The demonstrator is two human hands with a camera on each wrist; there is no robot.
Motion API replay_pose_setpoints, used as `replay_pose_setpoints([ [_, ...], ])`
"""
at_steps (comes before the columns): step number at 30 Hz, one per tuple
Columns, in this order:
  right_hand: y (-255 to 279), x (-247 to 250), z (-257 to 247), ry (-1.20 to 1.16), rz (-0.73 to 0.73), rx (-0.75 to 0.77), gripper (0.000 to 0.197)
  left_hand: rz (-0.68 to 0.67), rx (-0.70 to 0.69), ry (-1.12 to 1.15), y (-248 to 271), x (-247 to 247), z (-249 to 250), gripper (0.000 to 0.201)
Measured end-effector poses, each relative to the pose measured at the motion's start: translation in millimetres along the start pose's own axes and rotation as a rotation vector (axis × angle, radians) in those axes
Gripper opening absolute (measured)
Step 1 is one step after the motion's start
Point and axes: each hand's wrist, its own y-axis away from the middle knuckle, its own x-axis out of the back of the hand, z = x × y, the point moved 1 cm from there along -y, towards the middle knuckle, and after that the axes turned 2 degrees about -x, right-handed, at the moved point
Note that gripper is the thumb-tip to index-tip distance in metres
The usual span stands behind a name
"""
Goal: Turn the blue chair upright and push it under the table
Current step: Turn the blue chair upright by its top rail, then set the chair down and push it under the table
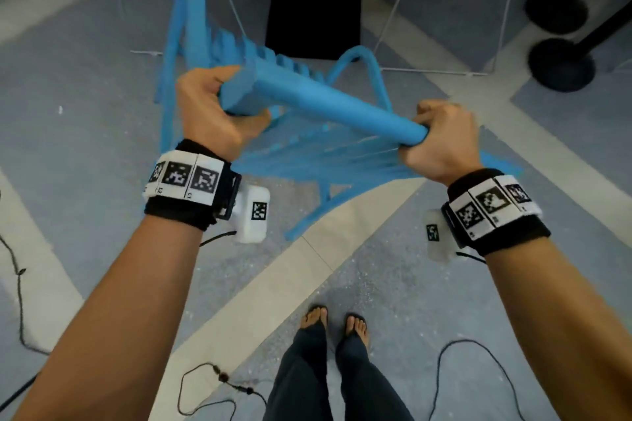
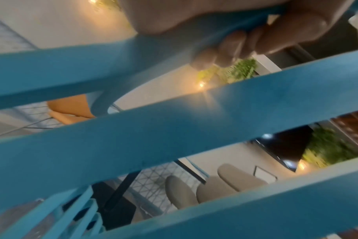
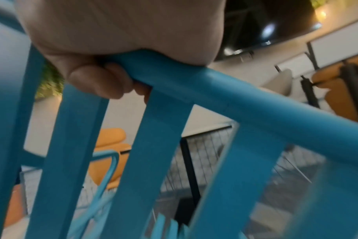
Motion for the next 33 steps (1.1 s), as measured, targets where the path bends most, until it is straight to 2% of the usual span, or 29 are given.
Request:
replay_pose_setpoints([
  [1,-1.9,9.8,-8.9,0.047,0.003,0.01,0.019,0.032,0.02,0.028,2.2,6.8,1.2,0.033],
  [3,-6.9,25.7,-23.7,0.114,0.025,0.046,0.023,0.076,0.073,0.107,5.6,15.7,4.9,0.019],
  [4,-5.2,30.8,-30.8,0.139,0.024,0.062,0.025,0.088,0.098,0.135,9.8,18.8,8.3,0.022],
  [6,-1.2,35.5,-42.3,0.197,0.006,0.107,0.028,0.071,0.161,0.181,21.8,23.2,7.4,0.047],
  [7,2.2,35.2,-45.8,0.22,0.004,0.122,0.029,0.051,0.184,0.206,29.1,25.5,0.1,0.045],
  [9,10.2,29.1,-51.7,0.251,-0.028,0.139,0.028,0.003,0.222,0.164,43.2,30.8,-26.3,0.011],
  [12,23.1,7.9,-62.2,0.265,-0.096,0.138,0.016,-0.149,0.278,-0.075,71.8,36.9,-67.0,0.006],
  [13,28.0,-1.1,-65.1,0.265,-0.115,0.14,0.016,-0.153,0.323,-0.081,83.4,37.2,-79.6,0.007],
  [15,30.1,-18.3,-69.1,0.276,-0.154,0.143,0.018,-0.126,0.418,-0.028,99.7,35.5,-101.2,0.038],
  [16,30.4,-25.6,-69.1,0.294,-0.186,0.143,0.018,-0.11,0.451,0.006,105.5,33.6,-112.0,0.042],
  [18,31.6,-36.9,-67.5,0.312,-0.227,0.153,0.018,-0.112,0.473,0.013,111.4,32.5,-121.5,0.037],
  [21,36.4,-49.9,-66.1,0.322,-0.256,0.136,0.019,-0.11,0.471,-0.028,109.9,33.2,-122.3,0.045],
  [24,38.8,-60.4,-68.8,0.345,-0.282,0.103,0.018,-0.088,0.564,-0.092,110.1,35.8,-122.5,0.049],
  [28,35.7,-62.2,-70.5,0.364,-0.283,0.107,0.015,-0.075,0.567,0.116,110.5,37.2,-132.8,0.047],
  [33,37.3,-57.1,-66.5,0.292,-0.309,0.154,0.016,-0.162,0.528,0.005,114.1,52.3,-120.6,0.052],
])
